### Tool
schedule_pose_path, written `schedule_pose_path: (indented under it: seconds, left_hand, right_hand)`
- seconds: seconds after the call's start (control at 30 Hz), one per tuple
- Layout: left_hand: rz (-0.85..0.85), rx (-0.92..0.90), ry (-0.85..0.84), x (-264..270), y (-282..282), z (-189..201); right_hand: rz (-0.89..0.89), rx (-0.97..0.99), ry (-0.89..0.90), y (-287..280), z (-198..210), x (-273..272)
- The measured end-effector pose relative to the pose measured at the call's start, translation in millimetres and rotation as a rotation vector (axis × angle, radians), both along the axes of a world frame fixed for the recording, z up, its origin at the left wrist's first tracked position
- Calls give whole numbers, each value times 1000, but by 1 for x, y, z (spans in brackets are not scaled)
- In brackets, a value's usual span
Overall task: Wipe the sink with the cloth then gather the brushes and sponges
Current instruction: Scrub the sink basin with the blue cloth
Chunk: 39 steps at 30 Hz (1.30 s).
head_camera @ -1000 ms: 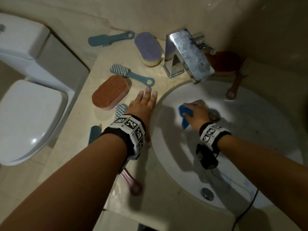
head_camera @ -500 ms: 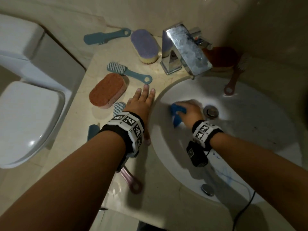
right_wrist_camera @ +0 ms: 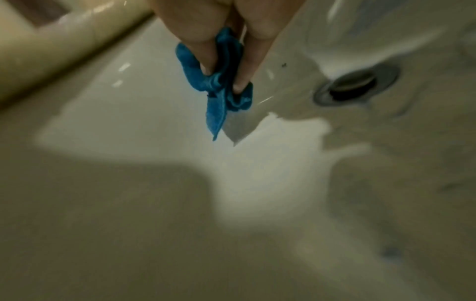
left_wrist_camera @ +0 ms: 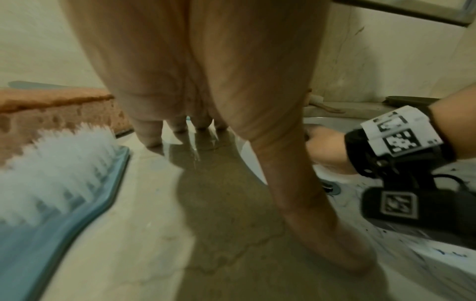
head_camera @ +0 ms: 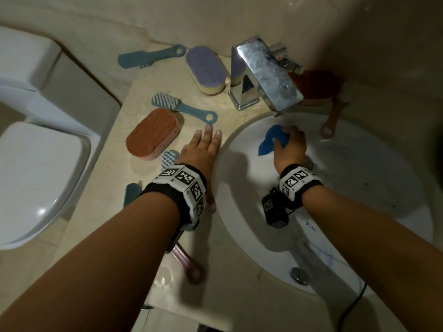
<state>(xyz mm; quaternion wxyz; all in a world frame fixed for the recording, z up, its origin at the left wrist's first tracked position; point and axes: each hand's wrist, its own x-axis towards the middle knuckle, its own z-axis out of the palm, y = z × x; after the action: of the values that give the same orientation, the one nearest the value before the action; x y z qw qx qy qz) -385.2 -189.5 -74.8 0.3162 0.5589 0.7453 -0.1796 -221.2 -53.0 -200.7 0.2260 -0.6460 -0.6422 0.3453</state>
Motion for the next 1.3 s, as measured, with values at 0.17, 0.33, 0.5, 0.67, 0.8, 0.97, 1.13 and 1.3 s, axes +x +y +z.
schedule_pose_path:
  seconds: [0.17,0.33,0.5,0.67,0.8,0.97,1.13,1.3]
  left_hand:
    - [-19,10,17,0,0,-1]
    - [-18,19,8,-1,0,-5]
    - [-30,13,18,-2,0,-5]
    - [-35,30,26,0,0,-7]
    - [-44,32,24,-2,0,-6]
    - [-43,25,28,-1,0,-6]
    - [-36,33,11,-1,-1,-5]
    - [-32,25,0,-1,1,-3]
  right_hand:
    - [-260,-61,145,16,-13,-1]
    - [-309,-114,-88,31,-26,46]
    - [15,78,43,13,-29,28]
    - [-390,-123,90,43,-41,49]
    - [35,-30,-78,13,-19,37]
    - [681,-62,-125,-49,-17,-1]
    - [325,-59,-446,4,-35,39]
    - [368,-55,-305,-7,-9,23]
